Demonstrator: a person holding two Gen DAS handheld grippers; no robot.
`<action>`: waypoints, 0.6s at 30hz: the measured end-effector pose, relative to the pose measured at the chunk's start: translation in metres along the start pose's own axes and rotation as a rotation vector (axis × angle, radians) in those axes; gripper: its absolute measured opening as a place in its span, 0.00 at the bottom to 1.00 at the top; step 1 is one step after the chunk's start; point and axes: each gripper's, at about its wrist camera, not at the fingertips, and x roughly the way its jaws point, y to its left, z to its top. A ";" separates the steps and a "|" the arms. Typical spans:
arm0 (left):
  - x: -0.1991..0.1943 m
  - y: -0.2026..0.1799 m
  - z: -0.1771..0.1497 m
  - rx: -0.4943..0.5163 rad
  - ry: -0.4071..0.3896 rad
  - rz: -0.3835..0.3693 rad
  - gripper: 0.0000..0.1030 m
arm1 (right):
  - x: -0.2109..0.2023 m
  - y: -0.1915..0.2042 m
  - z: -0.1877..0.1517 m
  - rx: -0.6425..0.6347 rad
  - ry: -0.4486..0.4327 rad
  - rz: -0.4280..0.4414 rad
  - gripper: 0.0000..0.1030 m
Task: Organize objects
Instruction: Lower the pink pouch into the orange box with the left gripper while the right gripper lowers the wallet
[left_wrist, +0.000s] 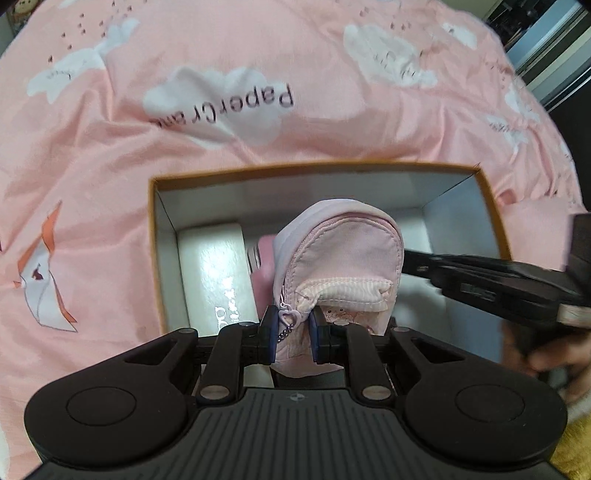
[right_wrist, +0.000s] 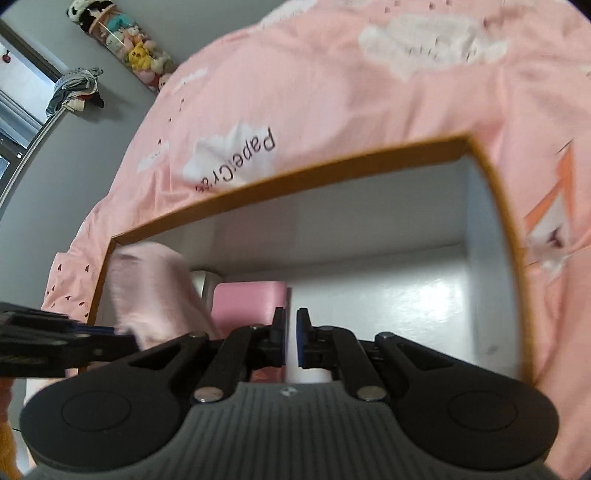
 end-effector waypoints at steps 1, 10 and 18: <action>0.006 0.000 0.002 -0.009 0.016 0.005 0.19 | -0.002 -0.001 0.003 -0.003 -0.009 0.000 0.08; 0.028 0.006 0.011 -0.042 0.001 0.063 0.21 | -0.004 0.006 -0.006 -0.034 -0.019 0.082 0.19; 0.033 -0.007 0.004 0.081 -0.097 0.141 0.24 | 0.015 0.012 -0.005 -0.033 0.033 0.103 0.19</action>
